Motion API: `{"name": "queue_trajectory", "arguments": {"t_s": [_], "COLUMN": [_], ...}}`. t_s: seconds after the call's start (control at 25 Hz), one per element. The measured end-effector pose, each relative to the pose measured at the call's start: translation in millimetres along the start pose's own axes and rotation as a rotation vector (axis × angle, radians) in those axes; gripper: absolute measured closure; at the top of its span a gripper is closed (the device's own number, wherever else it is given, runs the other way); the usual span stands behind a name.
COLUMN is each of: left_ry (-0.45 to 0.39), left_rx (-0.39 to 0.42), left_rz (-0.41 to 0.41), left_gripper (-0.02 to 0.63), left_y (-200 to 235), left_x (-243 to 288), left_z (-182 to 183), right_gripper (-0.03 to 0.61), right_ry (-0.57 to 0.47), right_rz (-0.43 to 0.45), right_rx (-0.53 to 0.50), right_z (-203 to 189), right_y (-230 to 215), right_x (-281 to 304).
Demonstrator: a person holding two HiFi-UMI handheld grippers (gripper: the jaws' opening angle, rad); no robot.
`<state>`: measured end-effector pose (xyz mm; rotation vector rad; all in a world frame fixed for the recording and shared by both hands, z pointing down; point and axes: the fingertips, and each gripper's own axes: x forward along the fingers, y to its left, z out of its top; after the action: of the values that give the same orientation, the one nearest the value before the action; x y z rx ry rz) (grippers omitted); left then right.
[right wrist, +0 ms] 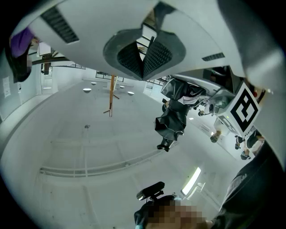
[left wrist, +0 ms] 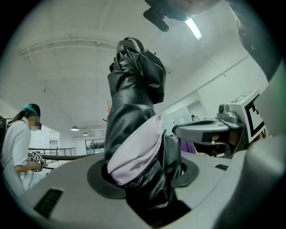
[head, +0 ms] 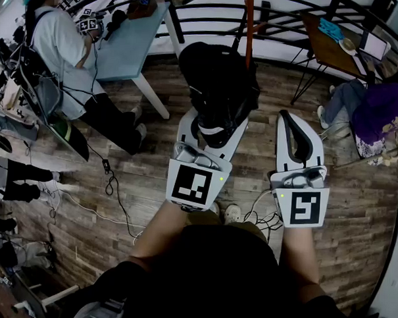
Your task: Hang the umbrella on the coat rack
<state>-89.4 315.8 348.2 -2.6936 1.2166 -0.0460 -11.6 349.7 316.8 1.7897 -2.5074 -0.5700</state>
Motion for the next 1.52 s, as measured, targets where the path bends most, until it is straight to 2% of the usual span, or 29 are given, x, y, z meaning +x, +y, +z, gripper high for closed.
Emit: {"name": "queue_trajectory", "arguments": {"t_s": [0.72,0.88,1.52], "left_ry": [-0.019,-0.023,-0.044], "left_rx": [-0.005,-0.002,0.001], "left_rz": [-0.016,-0.019,-0.012], "left_gripper": [0.373,0.373,0.373], "left_y": [44,52,86], "left_x": [-17,-20,-16], "left_z": [-7,-8,-12], "right_gripper": [0.551,0.551,0.551], "right_ry": [0.022,0.026,0.013], "right_rz": [-0.003,-0.015,-0.026], "right_rx": [-0.023,0.001,-0.020], "right_z": [2,0,0], "right_y": [41,45,54], "right_x": [30,34,62]}}
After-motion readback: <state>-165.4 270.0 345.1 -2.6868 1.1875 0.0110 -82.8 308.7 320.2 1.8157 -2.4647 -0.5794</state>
